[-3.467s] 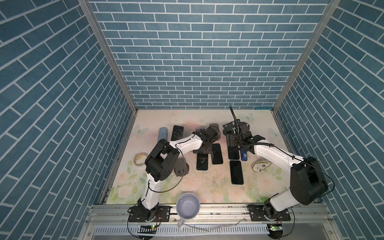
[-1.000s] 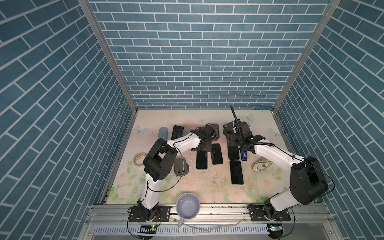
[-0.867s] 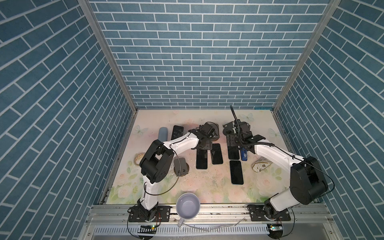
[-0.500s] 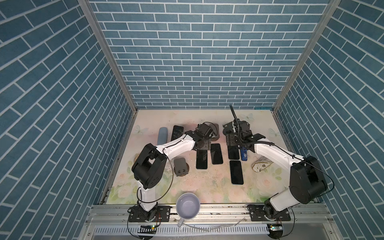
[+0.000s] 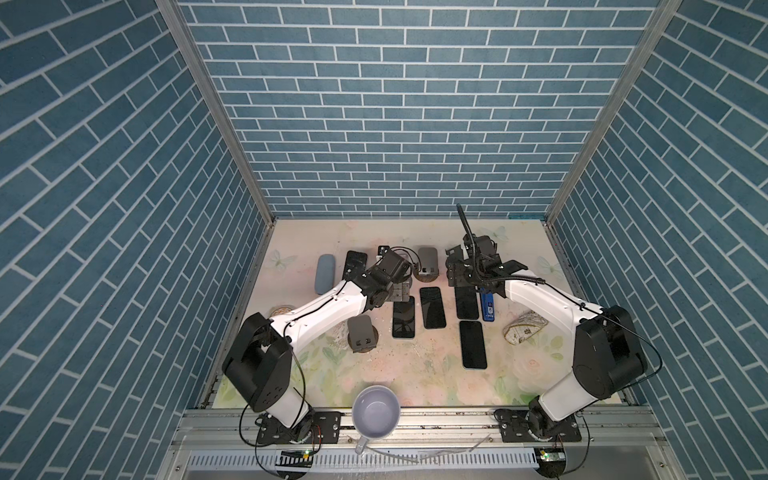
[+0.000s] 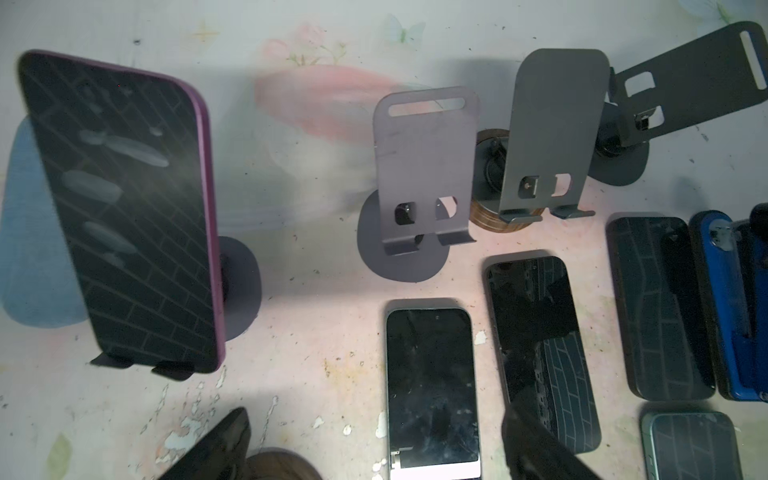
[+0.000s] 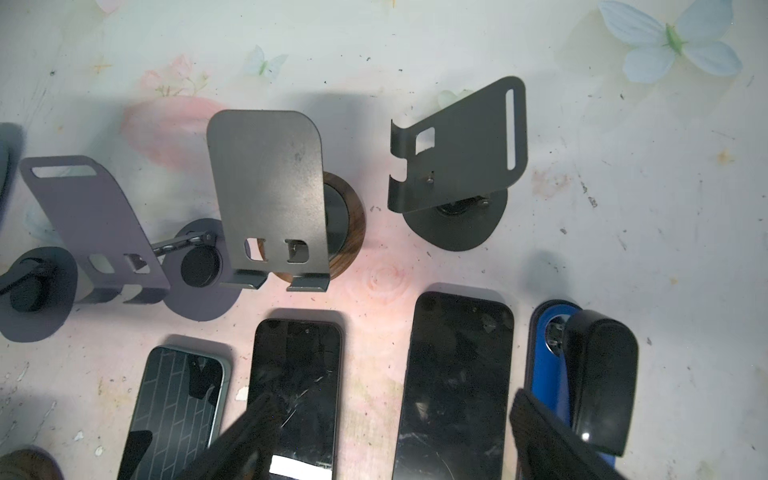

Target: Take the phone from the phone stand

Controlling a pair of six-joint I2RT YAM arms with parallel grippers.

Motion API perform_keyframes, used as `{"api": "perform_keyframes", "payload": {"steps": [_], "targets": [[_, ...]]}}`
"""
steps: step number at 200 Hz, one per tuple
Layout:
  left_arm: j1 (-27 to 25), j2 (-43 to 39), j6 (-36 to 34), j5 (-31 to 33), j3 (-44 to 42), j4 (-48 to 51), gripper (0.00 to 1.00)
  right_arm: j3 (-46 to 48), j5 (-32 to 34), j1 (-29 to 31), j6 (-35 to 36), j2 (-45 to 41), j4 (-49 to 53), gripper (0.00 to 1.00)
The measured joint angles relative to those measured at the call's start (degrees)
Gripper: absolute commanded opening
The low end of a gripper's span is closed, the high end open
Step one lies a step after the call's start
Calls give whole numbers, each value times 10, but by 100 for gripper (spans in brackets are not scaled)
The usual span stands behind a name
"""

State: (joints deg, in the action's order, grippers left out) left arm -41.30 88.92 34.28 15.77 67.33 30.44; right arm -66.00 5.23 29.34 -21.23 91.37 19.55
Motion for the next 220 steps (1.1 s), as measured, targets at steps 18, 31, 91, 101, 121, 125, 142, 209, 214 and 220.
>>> {"api": "perform_keyframes", "payload": {"steps": [18, 31, 91, 101, 121, 125, 142, 209, 214, 220], "targets": [[0, -24, 13, 14, -14, 11, 100, -5, -3, 0, -5, 0, 1, 88], [0, -38, 28, 26, -19, 26, 100, -9, -5, 0, -10, 0, 2, 88], [0, -107, 116, 61, -68, 83, 100, -11, -12, 3, -15, 1, 2, 88], [0, -117, 130, 61, -83, 89, 100, -11, -13, 3, -16, 2, 2, 88], [0, -129, 147, 57, -106, 92, 100, -11, -14, 4, -17, 5, 2, 88], [0, -130, 150, 56, -110, 92, 100, -11, -14, 4, -18, 5, 2, 88], [0, -130, 158, 46, -119, 92, 100, -11, -15, 4, -20, 8, 2, 88], [0, -106, 186, 6, -168, 63, 98, -12, -19, 4, -21, 16, 1, 88], [0, -101, 187, 5, -168, 59, 97, -12, -19, 4, -21, 16, 1, 88], [0, -96, 188, 3, -169, 56, 95, -12, -19, 4, -22, 16, 1, 88]]}}
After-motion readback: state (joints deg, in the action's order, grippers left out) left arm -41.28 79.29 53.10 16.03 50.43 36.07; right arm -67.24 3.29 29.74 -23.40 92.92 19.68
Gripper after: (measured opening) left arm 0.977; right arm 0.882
